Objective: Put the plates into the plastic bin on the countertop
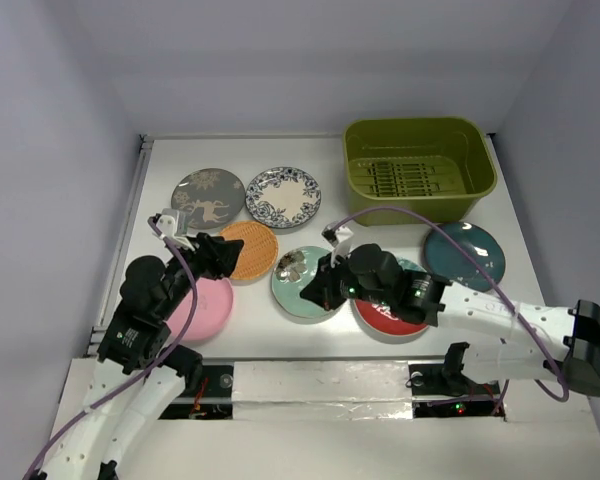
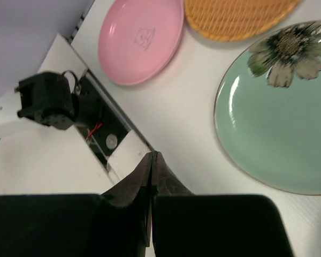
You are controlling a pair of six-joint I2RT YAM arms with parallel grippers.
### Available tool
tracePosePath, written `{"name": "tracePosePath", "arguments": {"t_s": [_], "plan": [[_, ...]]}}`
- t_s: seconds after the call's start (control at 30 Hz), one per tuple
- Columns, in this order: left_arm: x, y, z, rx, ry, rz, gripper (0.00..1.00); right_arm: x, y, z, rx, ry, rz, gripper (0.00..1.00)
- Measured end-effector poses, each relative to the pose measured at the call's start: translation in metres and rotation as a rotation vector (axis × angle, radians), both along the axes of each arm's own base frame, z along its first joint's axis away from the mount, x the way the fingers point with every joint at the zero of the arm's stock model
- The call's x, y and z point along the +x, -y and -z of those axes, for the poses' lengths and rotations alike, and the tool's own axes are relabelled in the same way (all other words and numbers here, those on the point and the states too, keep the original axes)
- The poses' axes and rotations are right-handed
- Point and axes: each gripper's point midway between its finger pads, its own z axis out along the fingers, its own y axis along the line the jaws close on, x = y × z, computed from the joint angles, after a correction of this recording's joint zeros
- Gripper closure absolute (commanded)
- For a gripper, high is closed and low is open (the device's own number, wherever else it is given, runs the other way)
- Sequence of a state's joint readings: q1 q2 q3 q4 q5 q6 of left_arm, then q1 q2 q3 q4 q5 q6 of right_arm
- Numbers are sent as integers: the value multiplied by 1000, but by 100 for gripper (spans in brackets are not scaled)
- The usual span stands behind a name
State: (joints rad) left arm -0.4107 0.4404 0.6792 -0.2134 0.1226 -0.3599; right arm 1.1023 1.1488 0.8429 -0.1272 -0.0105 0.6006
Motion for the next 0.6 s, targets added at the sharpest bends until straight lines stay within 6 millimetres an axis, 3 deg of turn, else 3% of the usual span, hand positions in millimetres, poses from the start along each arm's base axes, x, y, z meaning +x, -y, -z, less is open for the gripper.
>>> {"name": "tracePosePath", "arguments": {"t_s": [0.13,0.27,0.3,0.33,0.53,0.6], "plan": [[-2,-2,-3,-6,13,-8,61,13,2,-24,83,45,71,100],[-6,-8,-13,-26,52,-30,85,22,-14,-44,193,49,107,100],[-7,-10,-15,-31,59,-38,99,24,-22,-39,199,36,108,100],[-8,-12,-17,-37,66,-46,100,26,-29,-33,199,22,110,100],[-5,-23,-17,-40,69,-113,100,17,-81,48,61,-114,89,100],[-4,-26,-15,-37,61,-132,95,13,-99,61,39,-139,83,85]]}}
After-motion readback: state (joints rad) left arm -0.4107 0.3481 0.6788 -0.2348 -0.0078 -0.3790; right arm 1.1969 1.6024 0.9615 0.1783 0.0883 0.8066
